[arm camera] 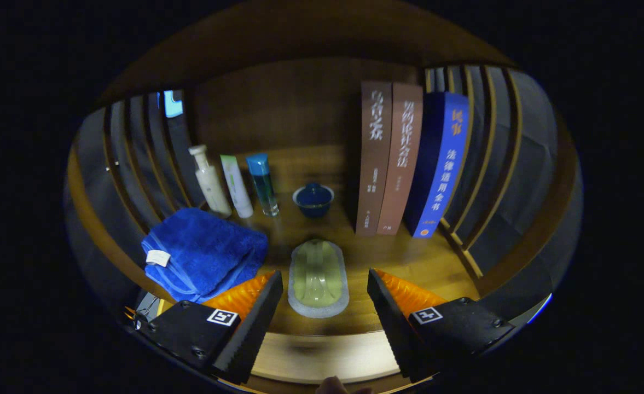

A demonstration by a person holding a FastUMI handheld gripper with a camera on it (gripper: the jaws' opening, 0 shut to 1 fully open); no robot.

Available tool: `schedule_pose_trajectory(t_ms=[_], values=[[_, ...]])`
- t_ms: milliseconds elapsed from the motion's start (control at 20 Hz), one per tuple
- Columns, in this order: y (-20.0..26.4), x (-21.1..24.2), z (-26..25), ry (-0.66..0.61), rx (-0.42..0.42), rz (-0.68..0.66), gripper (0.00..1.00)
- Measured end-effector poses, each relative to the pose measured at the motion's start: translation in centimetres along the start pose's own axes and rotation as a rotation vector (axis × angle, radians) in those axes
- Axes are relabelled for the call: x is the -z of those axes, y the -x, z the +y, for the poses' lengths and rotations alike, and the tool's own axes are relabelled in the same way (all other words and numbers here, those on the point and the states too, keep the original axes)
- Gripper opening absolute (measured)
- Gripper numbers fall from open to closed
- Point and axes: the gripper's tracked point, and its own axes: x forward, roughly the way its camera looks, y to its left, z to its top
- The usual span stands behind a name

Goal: Pull open the drawer, take out the items inside it, and place them on the countertop above the cabinet.

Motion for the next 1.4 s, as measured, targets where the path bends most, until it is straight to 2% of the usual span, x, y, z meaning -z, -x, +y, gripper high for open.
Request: schedule_pose_trajectory(t_ms=[150,300,400,700,1050,1250,1400], values=[[4.2,-2.4,-0.1,-0.001,0.01,-0.187,0.99],[8.4,-3.9,0.9,0.003,-0.023,-0.338,0.99],[11.1,-3.7,1.7,0.013,-0.05,-0.388,0.99],[17.4,1.6,3.9,-0.023,-0.161,-0.418,0.99],[23.0,8.2,2.6,-0.006,-0.076,-0.527,0.98],[23.4,12.6,3.2,0.013,-0.083,-0.522,0.99],[21.8,16.7,3.5,0.035,-0.072,-0.491,0.99]])
